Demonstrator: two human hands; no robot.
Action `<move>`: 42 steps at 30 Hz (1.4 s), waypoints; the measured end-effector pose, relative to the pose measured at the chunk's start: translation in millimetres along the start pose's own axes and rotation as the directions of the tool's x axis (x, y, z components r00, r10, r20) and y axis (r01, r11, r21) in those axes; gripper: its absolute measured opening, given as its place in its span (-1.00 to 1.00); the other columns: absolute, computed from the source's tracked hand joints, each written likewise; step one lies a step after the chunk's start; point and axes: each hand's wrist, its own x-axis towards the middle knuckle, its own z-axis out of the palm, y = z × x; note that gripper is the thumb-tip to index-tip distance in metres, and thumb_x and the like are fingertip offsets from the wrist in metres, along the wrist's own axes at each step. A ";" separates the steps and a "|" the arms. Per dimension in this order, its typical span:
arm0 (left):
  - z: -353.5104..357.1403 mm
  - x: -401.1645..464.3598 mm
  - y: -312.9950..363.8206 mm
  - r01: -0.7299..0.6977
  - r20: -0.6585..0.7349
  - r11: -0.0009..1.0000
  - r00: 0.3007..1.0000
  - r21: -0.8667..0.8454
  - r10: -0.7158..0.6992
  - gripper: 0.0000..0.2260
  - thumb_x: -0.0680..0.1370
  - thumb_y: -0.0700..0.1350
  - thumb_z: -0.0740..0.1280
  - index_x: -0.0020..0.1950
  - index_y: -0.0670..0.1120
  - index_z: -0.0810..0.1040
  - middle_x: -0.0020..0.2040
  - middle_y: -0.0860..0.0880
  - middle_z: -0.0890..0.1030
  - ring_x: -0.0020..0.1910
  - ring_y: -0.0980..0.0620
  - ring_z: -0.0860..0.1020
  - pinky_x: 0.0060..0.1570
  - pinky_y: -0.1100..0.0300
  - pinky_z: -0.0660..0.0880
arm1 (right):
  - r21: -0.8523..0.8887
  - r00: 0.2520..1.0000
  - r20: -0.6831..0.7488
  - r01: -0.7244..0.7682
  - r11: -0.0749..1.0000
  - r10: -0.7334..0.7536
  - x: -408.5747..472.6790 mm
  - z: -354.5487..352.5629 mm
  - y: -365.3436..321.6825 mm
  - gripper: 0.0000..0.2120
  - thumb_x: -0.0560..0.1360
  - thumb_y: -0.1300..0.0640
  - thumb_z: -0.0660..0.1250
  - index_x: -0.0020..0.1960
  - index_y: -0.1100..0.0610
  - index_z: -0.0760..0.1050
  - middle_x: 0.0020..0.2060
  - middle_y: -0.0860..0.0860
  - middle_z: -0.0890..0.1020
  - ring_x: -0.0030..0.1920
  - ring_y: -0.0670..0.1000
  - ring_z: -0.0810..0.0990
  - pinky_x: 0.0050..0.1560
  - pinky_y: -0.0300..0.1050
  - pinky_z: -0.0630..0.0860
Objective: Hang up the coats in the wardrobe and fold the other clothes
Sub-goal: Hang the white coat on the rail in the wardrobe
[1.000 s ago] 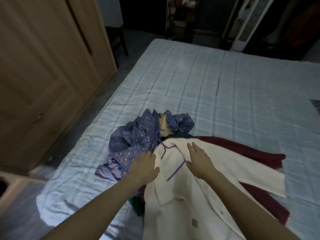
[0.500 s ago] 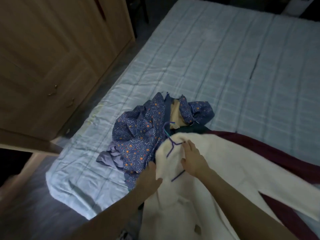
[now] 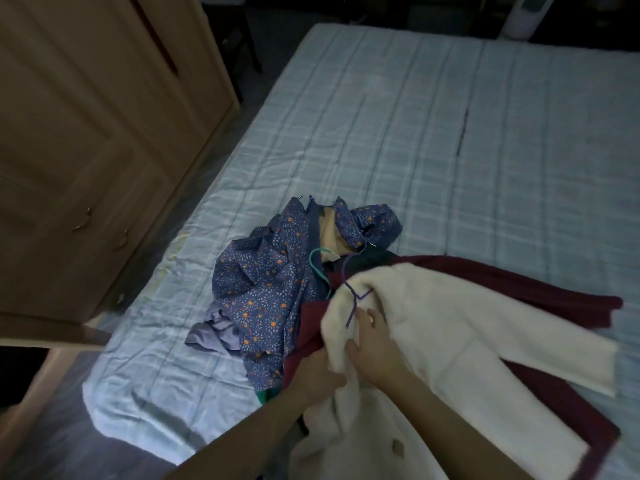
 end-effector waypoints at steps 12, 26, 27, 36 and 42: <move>41.2 -52.0 -10.1 -0.255 0.292 0.963 0.918 -0.082 0.268 -0.15 0.31 -0.04 0.52 0.52 -0.03 0.20 0.15 0.11 0.59 0.13 0.21 0.56 0.17 0.16 0.52 | 0.062 0.916 -0.219 -0.332 0.941 0.337 -86.9 4.1 -15.9 -0.52 0.49 -0.10 0.31 0.25 0.19 0.32 0.10 0.15 0.55 0.11 0.16 0.57 0.02 -0.05 0.47; -50.2 -35.7 131.6 -0.756 0.302 0.194 0.464 0.626 0.833 -0.36 0.45 -0.03 0.37 0.48 -0.05 0.22 0.40 -0.08 0.30 0.31 -0.12 0.37 0.25 -0.09 0.42 | 0.203 0.929 -0.277 -0.195 0.960 0.247 -257.1 -66.7 -6.7 -0.76 0.40 0.18 0.29 0.07 0.07 0.53 -0.06 -0.09 0.66 -0.05 -0.09 0.60 -0.13 -0.26 0.44; -52.6 -39.2 151.6 -0.791 0.385 0.068 0.369 0.608 0.846 -0.32 0.46 0.05 0.37 0.51 -0.04 0.18 0.44 -0.07 0.28 0.36 -0.11 0.34 0.32 -0.07 0.38 | 0.196 0.930 -0.282 -0.183 0.963 0.235 -273.7 -77.8 -12.2 -0.73 0.39 0.17 0.28 0.08 0.07 0.55 -0.05 -0.11 0.66 -0.04 -0.13 0.59 -0.06 -0.22 0.49; -70.8 -144.9 287.0 -0.656 0.596 -0.379 0.135 0.653 0.792 -0.71 0.63 0.11 0.17 0.21 -0.08 0.34 0.08 -0.11 0.63 0.06 -0.19 0.60 -0.19 0.02 0.38 | -0.267 0.801 -0.578 -0.369 0.890 0.159 -367.1 -187.9 -69.0 -0.59 0.31 0.25 0.19 0.10 -0.06 0.41 0.00 -0.09 0.54 0.03 0.01 0.55 -0.08 -0.02 0.48; -138.1 -230.2 355.0 -0.385 0.525 -0.525 -0.114 0.759 0.843 -0.82 0.65 0.03 0.13 0.14 -0.06 0.36 -0.20 0.00 0.60 -0.27 -0.11 0.61 -0.48 0.16 0.16 | -0.342 0.484 -0.874 -0.564 0.752 -0.034 -385.5 -255.4 -93.2 -0.33 0.34 0.28 0.41 0.38 0.03 0.24 0.17 0.03 0.36 0.08 0.18 0.54 -0.24 0.06 0.54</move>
